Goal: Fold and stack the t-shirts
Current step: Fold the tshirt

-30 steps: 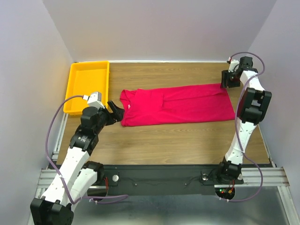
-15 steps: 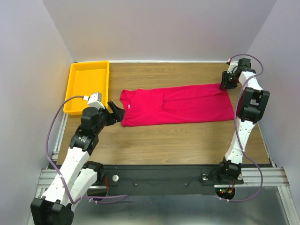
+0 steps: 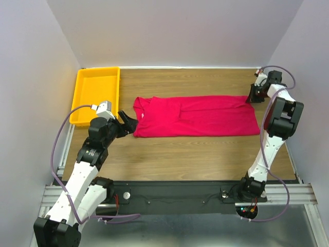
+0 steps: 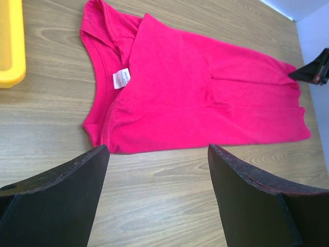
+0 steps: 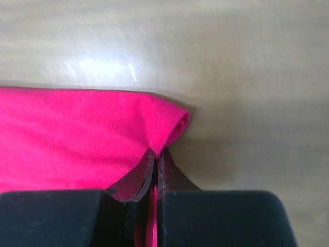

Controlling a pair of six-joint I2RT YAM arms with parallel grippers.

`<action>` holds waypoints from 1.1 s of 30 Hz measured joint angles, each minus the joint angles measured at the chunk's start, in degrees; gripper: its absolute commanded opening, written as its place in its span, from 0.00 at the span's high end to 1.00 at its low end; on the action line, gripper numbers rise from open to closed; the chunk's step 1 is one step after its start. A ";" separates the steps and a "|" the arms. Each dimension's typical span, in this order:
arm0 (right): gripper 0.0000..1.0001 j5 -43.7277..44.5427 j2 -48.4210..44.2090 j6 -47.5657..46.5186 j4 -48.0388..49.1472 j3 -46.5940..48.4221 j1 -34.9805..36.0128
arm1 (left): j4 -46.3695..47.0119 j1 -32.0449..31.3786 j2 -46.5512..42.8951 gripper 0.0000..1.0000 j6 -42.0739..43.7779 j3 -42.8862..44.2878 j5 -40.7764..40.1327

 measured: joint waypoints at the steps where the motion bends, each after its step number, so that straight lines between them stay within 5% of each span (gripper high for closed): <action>1: 1.00 0.39 -1.27 -0.22 0.79 -2.23 -0.31 | 0.26 0.00 -0.02 0.12 -0.15 0.00 0.39; 10: 0.99 6.62 -20.48 -5.05 4.50 -30.21 -8.74 | 6.99 0.00 2.60 0.14 -3.21 -3.43 6.78; 14: 0.88 7.65 -26.25 -8.11 5.31 -37.83 -14.43 | 10.08 -0.02 6.23 0.14 -4.33 -4.52 9.46; 19: 0.63 8.28 -28.55 -10.45 5.57 -40.02 -16.85 | 13.81 -0.02 10.78 0.15 -5.03 -4.74 11.93; 33: 0.41 6.14 -31.15 -11.80 4.83 -29.00 -11.21 | 21.07 -10.16 23.43 0.19 -9.84 -4.57 9.90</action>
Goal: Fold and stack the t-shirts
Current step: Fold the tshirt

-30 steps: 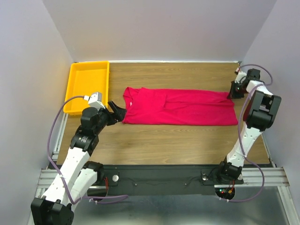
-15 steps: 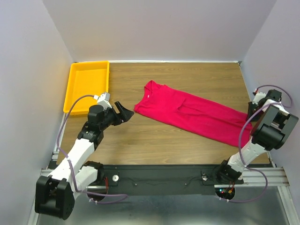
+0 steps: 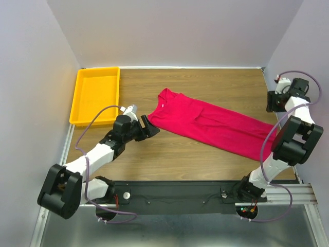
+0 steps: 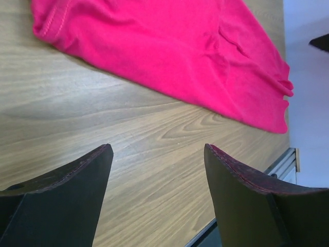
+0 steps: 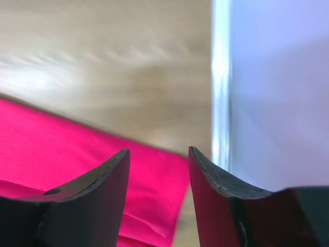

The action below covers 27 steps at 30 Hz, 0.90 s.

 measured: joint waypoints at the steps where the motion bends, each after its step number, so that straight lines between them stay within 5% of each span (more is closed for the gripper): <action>1: 0.41 -0.11 0.00 -0.24 -0.11 0.83 1.18 | 0.33 -0.85 1.16 0.20 -0.76 0.11 -0.90; 9: 0.39 -14.88 4.76 -6.10 -6.01 10.78 15.43 | 3.41 -3.02 5.73 0.21 -5.66 0.28 -4.66; 16: 0.38 -27.47 24.00 -0.81 -10.03 31.10 32.70 | 4.55 -3.08 5.70 0.21 -7.63 0.28 -6.88; 27: 0.36 -30.05 42.47 12.41 -10.62 52.04 37.57 | 4.79 -3.08 5.70 0.21 -8.68 0.28 -7.48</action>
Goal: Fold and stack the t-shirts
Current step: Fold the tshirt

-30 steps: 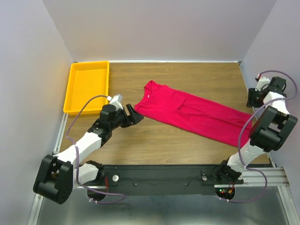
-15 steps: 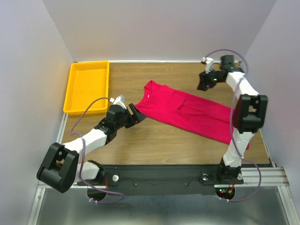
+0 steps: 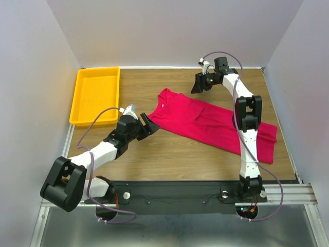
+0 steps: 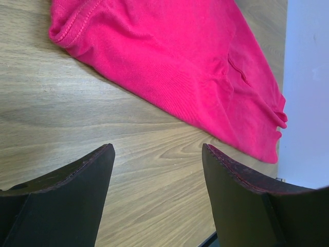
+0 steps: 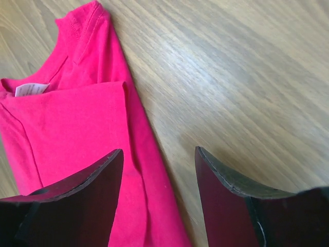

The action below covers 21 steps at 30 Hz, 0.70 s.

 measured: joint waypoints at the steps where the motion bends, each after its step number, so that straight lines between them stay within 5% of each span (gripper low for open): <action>1: 0.36 0.04 0.52 0.68 0.00 0.26 0.37 | -0.02 0.00 0.00 0.21 -0.04 0.00 0.00; 16: 0.41 -0.04 2.97 2.40 0.74 -1.27 5.38 | -0.24 0.00 -1.55 0.21 -0.42 -0.07 -0.02; 20: 0.54 0.39 2.93 2.29 1.07 -1.42 5.53 | -0.48 0.00 -1.84 0.21 -0.42 -0.07 -0.02; 21: 0.66 0.81 2.93 2.27 0.96 -1.44 5.55 | -0.48 0.00 -1.86 0.21 -0.42 -0.09 -0.02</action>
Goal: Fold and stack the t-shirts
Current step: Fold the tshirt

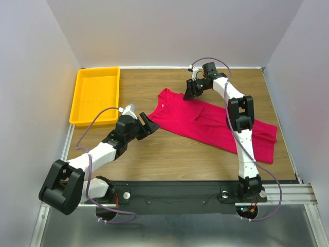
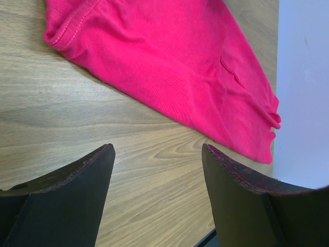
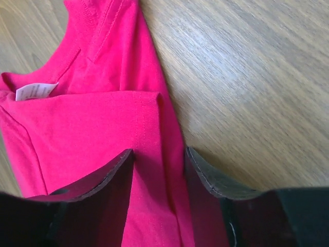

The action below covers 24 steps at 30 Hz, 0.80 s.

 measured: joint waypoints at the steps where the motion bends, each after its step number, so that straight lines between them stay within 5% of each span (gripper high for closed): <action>1: 0.66 0.07 0.00 0.00 0.00 0.00 0.00 | -0.04 0.00 -0.02 0.21 0.00 0.00 0.00; 9: 0.99 1.42 1.03 1.75 -0.79 1.16 0.09 | -0.81 0.00 -1.07 0.21 0.02 -0.13 -0.28; 24: 0.99 11.56 3.43 15.39 5.55 5.70 -2.10 | -1.27 0.00 -0.74 0.21 0.31 -0.31 -0.42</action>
